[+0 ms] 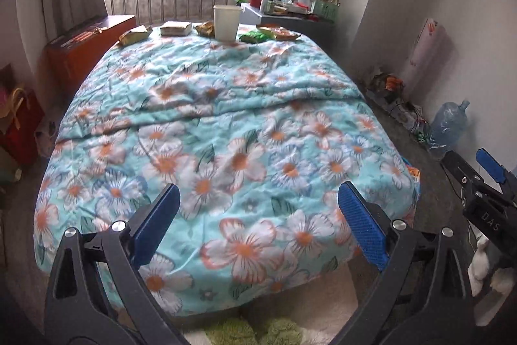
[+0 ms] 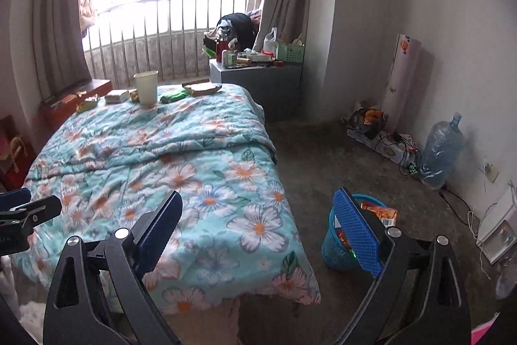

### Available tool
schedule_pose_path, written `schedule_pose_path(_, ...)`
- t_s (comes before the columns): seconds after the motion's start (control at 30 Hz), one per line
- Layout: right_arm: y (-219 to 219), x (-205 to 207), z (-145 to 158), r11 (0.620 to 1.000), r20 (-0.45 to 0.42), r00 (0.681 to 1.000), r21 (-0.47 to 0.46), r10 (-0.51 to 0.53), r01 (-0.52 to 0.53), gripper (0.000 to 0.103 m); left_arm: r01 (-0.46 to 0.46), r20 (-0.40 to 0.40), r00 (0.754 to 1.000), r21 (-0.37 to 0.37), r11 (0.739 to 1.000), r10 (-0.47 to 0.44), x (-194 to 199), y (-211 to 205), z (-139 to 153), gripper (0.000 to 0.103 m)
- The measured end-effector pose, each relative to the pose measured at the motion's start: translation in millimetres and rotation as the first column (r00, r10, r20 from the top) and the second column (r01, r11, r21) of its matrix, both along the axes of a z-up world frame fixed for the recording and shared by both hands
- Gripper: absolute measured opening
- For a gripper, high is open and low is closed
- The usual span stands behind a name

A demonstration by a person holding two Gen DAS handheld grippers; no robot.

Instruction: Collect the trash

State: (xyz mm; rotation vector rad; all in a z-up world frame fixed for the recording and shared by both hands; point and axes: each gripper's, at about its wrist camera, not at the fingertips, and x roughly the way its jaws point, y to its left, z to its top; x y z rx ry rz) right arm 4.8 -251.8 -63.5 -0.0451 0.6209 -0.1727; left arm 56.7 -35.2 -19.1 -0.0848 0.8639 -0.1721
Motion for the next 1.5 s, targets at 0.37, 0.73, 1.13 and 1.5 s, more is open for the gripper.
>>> schedule_pose_path(0.37,10,-46,-31,0.997,-0.125,0.992,0.065,-0.031,0.039,0.092,-0.030,-0.101,0.994,0.050,0.998,0.035,-15,-2,-18,0.094)
schedule_pose_path(0.73,5,-52,-20,0.999,-0.102,0.994,0.043,-0.024,0.029,0.092,-0.059,-0.100,0.993,0.070,0.996,0.065,-18,-2,-13,0.094)
schedule_pose_path(1.13,0,-55,-18,0.998,-0.097,0.995,0.050,-0.022,0.027,0.092,-0.071,-0.061,0.995,0.108,0.992,0.078,-20,-7,-6,0.094)
schedule_pose_path(1.5,-6,-56,-16,0.998,-0.093,0.995,0.063,-0.026,0.032,0.092,-0.053,-0.057,0.997,0.122,0.991,0.061,-20,-13,-4,0.094)
